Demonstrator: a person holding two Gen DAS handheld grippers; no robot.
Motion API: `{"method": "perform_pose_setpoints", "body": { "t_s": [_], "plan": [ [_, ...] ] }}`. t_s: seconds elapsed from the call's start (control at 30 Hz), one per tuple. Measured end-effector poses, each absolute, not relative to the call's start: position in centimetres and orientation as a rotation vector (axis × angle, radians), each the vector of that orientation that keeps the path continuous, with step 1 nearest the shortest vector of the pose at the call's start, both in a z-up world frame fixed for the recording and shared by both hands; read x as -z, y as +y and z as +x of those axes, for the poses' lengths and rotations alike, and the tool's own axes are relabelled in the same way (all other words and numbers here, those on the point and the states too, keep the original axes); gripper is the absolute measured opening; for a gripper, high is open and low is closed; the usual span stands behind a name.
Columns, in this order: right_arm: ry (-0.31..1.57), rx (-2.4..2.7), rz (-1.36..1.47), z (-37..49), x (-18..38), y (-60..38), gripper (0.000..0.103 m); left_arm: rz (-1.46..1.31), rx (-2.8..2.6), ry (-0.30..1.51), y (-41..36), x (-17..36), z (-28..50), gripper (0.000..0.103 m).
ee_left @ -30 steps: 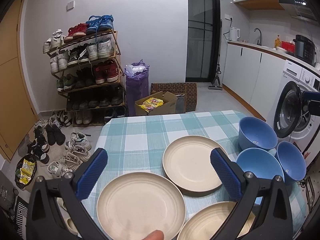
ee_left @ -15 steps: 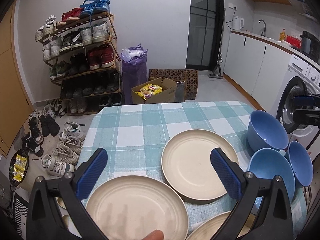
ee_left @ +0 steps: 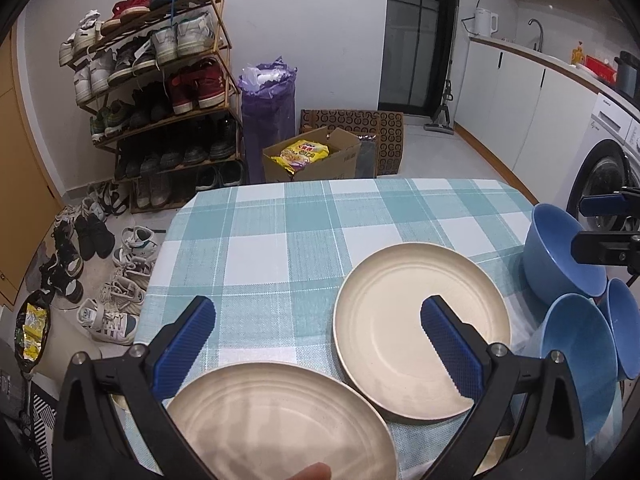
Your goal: Organize plates and bowls
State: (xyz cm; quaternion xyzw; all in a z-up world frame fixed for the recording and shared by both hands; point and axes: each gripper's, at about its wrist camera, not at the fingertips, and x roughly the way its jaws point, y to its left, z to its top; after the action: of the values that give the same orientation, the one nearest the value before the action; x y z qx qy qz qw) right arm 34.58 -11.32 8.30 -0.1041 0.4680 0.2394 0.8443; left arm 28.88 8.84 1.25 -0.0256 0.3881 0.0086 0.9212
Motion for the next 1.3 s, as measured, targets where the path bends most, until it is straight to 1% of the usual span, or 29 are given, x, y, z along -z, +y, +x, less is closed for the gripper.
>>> {"method": "perform_pose_setpoints", "body": {
  "t_s": [0.17, 0.27, 0.5, 0.57, 0.63, 0.7, 0.73, 0.8, 0.97, 1.07, 1.23, 1.3],
  "plan": [
    [1.033, -0.491, -0.237, 36.1, -6.5, -10.5, 0.102, -0.083, -0.006, 0.842, 9.0, 0.0, 30.0, 0.103],
    [1.073, -0.489, -0.251, 36.8, -5.2, -9.9, 0.096, -0.090, 0.008, 0.863, 9.0, 0.7, 30.5, 0.103],
    [1.155, -0.487, -0.274, 38.1, -2.4, -8.9, 0.094, -0.091, 0.035, 0.921, 8.6, 2.6, 31.6, 0.100],
    [1.174, -0.487, -0.278, 38.4, -1.8, -8.7, 0.089, -0.089, 0.039, 0.928, 8.5, 2.8, 31.8, 0.099],
    [1.200, -0.486, -0.282, 38.7, -1.1, -8.5, 0.089, -0.081, 0.046, 0.938, 8.3, 3.2, 32.0, 0.099],
    [1.224, -0.482, -0.285, 39.0, -0.4, -8.3, 0.088, -0.076, 0.051, 0.949, 8.1, 3.5, 32.3, 0.097],
    [1.238, -0.480, -0.285, 39.2, 0.0, -8.3, 0.086, -0.075, 0.057, 0.957, 8.0, 3.7, 32.4, 0.093],
    [1.261, -0.477, -0.284, 39.4, 0.5, -8.1, 0.084, -0.069, 0.060, 0.968, 7.9, 4.0, 32.6, 0.092],
    [1.317, -0.471, -0.292, 39.6, 2.0, -7.7, 0.083, -0.064, 0.082, 0.999, 7.6, 4.9, 32.9, 0.089],
    [1.358, -0.474, -0.271, 40.0, 2.7, -7.8, 0.083, -0.063, 0.093, 1.021, 7.5, 5.5, 33.1, 0.083],
    [1.384, -0.456, -0.277, 40.5, 3.2, -7.3, 0.083, -0.053, 0.102, 1.044, 7.3, 6.2, 33.3, 0.081],
    [1.388, -0.454, -0.292, 40.6, 3.4, -7.0, 0.083, -0.050, 0.102, 1.053, 7.3, 6.5, 33.3, 0.078]
  ]
}}
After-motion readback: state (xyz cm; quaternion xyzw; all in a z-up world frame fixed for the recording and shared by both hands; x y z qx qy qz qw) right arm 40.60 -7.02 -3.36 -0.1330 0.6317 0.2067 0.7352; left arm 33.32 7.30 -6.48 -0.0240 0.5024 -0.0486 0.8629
